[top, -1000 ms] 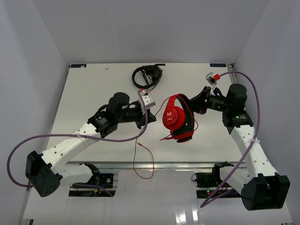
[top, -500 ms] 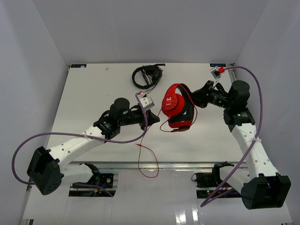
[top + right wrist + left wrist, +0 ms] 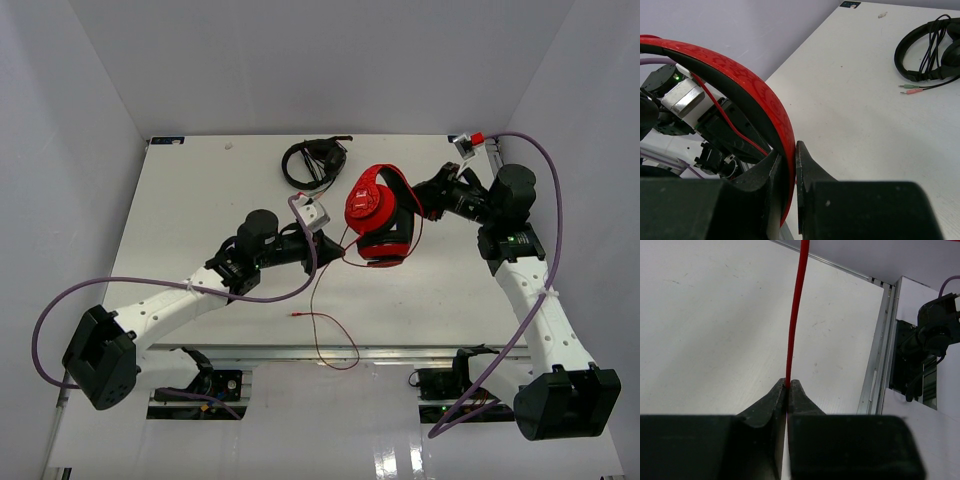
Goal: Wrap the headphones
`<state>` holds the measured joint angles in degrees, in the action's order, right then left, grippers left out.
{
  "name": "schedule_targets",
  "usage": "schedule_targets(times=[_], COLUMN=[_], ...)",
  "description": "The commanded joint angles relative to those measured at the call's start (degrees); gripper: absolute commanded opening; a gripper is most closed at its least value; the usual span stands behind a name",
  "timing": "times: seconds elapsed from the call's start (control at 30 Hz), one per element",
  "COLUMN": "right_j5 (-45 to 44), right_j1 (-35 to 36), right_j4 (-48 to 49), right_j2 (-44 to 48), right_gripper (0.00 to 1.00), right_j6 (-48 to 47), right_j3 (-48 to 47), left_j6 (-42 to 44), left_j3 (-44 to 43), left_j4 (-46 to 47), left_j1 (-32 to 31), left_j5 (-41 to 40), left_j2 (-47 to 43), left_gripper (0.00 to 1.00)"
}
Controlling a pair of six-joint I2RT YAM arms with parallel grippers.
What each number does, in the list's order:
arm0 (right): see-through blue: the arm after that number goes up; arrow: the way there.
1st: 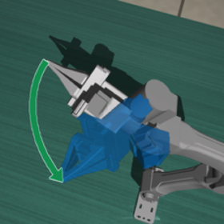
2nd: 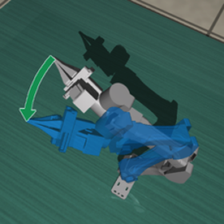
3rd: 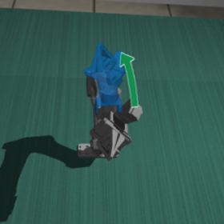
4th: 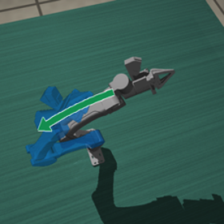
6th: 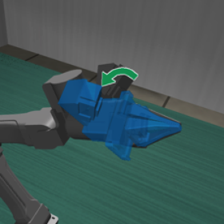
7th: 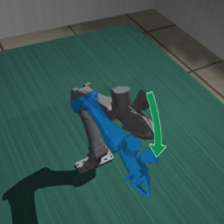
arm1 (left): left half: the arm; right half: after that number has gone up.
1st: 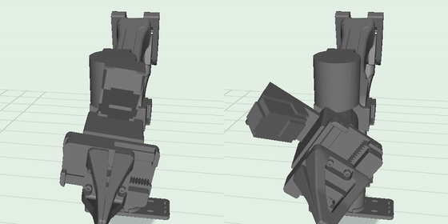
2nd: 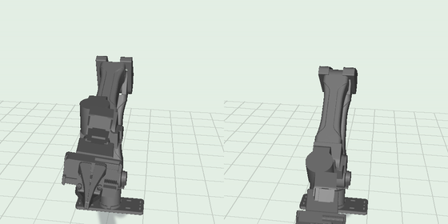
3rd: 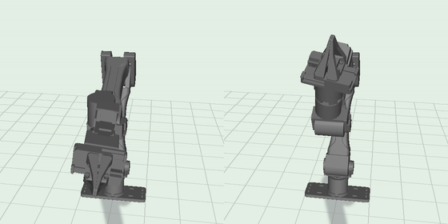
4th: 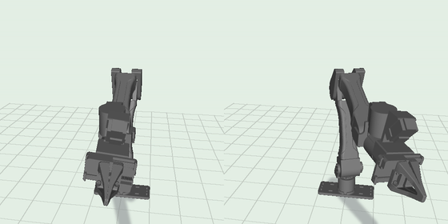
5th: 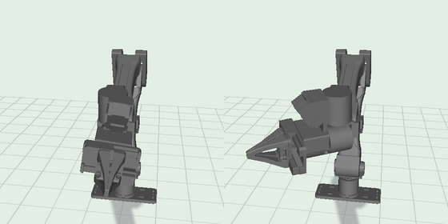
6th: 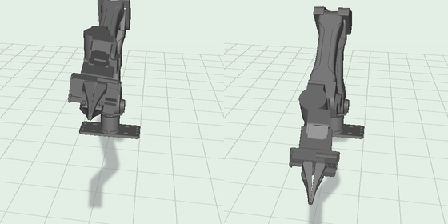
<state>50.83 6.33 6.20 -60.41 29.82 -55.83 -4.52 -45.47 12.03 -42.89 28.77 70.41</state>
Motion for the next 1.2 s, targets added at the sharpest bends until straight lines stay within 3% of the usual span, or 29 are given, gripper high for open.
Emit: schedule_targets(times=[0.0, 0.03, 0.27, 0.47, 0.6, 0.73, 0.8, 0.87, 1.17], right_j5=[-0.64, -0.64, -1.0, -1.71, -2.82, -3.27, -3.63, -3.76, -4.21], right_j1=[-0.35, -0.35, -0.44, -0.67, -0.79, -0.79, -0.79, -0.79, -0.79], right_j4=[3.65, 3.65, 3.38, 2.81, 1.09, 0.35, -0.04, -0.39, -1.27], right_j2=[-0.15, -0.15, -0.31, -0.11, -0.19, -0.66, -0.94, -0.9, -0.79], right_gripper=[0.08, 0.08, 0.08, 0.08, 0.08, 0.08, 0.08, 0.08, 0.08], right_j6=[2.88, 2.88, 2.52, 1.85, 0.23, -0.46, -0.63, -0.89, -1.34], right_j3=[-3.25, -3.4, -3.93, -4.26, -5.1, -5.5, -5.6, -5.69, -5.7], left_j6=[-0.98, -1.36, -2.04, -0.72, -2.35, -8.22, -12.14, -15.15, -29.17], left_j3=[-1.1, -1.02, -0.4, 1.42, 11.33, 25.95, 30.84, 33.94, 37.93], left_j4=[1.15, 1.15, 1.23, -2.05, -1.0, 6.48, 11.73, 18.71, 49.2], left_j1=[0.19, 0.27, 0.27, 0.22, 0.19, -0.07, -0.87, -2.51, -10.66], left_j5=[-0.39, -0.46, -5.2, -14.67, -18.54, -17.08, -16.29, -17.18, -29.53], left_j2=[-1.12, -1.5, -5.69, -12.65, -20.59, -25.92, -24.73, -22.35, -0.26], left_gripper=[0.3, 0.4, 0.74, 0.8, 0.84, 0.9, 0.97, 0.98, 0.98])
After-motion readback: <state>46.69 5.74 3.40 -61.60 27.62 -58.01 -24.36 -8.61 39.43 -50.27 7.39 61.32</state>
